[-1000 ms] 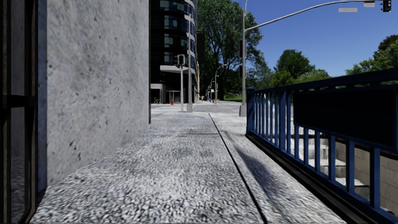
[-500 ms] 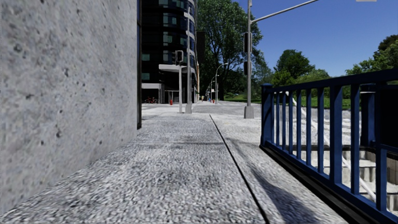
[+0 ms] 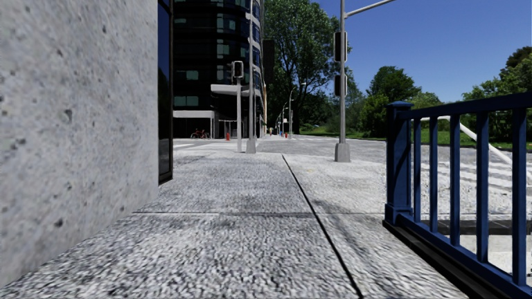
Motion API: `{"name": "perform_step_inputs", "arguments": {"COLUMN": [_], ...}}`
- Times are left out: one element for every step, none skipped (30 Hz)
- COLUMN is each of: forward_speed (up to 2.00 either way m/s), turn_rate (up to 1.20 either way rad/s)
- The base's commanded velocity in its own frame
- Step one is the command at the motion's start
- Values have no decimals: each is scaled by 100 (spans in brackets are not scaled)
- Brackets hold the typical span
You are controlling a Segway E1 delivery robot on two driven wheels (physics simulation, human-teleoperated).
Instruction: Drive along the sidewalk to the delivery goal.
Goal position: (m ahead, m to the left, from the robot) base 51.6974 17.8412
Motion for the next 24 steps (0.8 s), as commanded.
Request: {"name": "perform_step_inputs", "arguments": {"forward_speed": [200, 200, 200, 200, 200, 200, 200, 200, 200, 200, 200, 200, 200, 200, 200, 200, 200, 200, 200, 200, 200, 200, 200, 200], "turn_rate": [12, 12, 12, 12, 12, 12, 12, 12, 12, 14, 14, 19, 21, 25, 25, 27, 28, 29, 29, 29, 29, 30, 30, 31]}}
